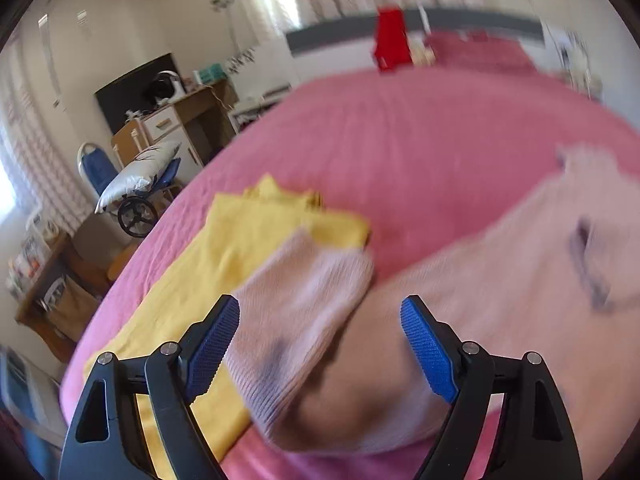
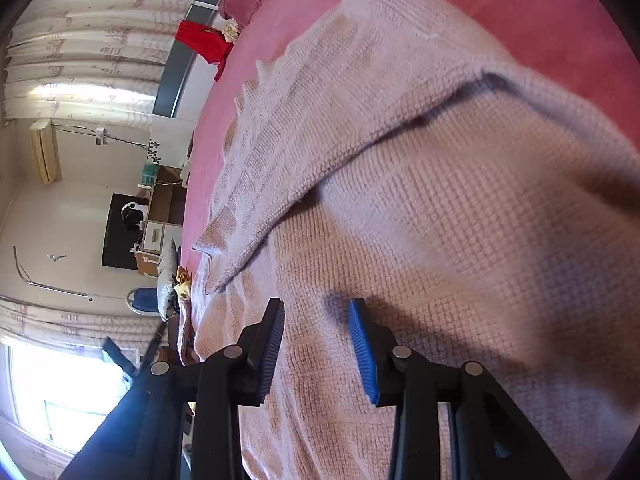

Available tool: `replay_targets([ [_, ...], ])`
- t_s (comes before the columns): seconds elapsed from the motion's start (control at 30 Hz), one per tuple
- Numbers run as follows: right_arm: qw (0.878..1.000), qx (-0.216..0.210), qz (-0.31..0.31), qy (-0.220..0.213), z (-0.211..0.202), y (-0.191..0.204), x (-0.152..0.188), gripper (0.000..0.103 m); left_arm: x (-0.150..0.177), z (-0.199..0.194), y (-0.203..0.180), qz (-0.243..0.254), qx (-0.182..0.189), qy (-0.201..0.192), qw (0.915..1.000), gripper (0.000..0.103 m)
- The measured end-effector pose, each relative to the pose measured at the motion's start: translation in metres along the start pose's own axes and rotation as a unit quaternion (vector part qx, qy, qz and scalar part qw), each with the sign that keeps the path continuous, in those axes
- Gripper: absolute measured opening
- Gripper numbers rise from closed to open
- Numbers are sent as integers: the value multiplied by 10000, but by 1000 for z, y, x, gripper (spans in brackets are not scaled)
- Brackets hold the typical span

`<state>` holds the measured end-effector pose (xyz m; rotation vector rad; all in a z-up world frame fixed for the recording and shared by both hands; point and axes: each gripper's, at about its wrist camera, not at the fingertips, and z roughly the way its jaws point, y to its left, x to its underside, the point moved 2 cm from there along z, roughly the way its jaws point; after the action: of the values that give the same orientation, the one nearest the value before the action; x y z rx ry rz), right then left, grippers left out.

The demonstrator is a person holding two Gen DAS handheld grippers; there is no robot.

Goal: Fold clothes

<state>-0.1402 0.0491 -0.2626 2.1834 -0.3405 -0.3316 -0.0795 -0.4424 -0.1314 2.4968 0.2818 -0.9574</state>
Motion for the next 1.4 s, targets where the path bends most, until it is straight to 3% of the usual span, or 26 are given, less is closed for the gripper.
replay_targets([
  [0.1, 10000, 19, -41, 29, 3, 3, 1, 35, 7, 20, -2, 155, -213, 159, 9995, 79],
  [0.17, 10000, 41, -68, 51, 5, 4, 0, 35, 7, 35, 2, 34, -288, 321, 9991, 60],
  [0.23, 9999, 62, -87, 51, 4, 4, -2, 35, 9, 52, 5, -20, -344, 589, 9977, 29],
  [0.37, 10000, 67, -34, 24, 3, 3, -5, 35, 8, 55, -3, 220, -288, 613, 9975, 6],
  [0.53, 10000, 29, 0, 10, 2, 2, -6, 35, -15, 13, 14, -913, 204, 12, 9956, 6],
  [0.7, 9999, -107, 85, -21, -3, -2, -4, 35, -56, -39, 8, -1387, 816, -638, 9849, 6],
  [0.83, 9996, -206, 179, -82, -11, -7, -5, 35, -98, -93, -45, -1209, 1477, -1296, 9730, 6],
  [1.0, 9988, -341, 268, -230, -29, -14, -8, 35, -136, -155, -161, -648, 2606, -1834, 9456, 6],
  [1.1, 9981, -344, 348, -379, -44, -24, -11, 35, -135, -163, -245, -243, 3012, -1709, 9378, 6],
  [1.27, 9970, -211, 542, -518, -59, -43, -15, 35, -98, -143, -368, 237, 3684, -728, 9265, 8],
  [1.4, 9971, -123, 572, -477, -65, -52, -20, 35, -66, -137, -390, 432, 3840, -146, 9222, 11],
])
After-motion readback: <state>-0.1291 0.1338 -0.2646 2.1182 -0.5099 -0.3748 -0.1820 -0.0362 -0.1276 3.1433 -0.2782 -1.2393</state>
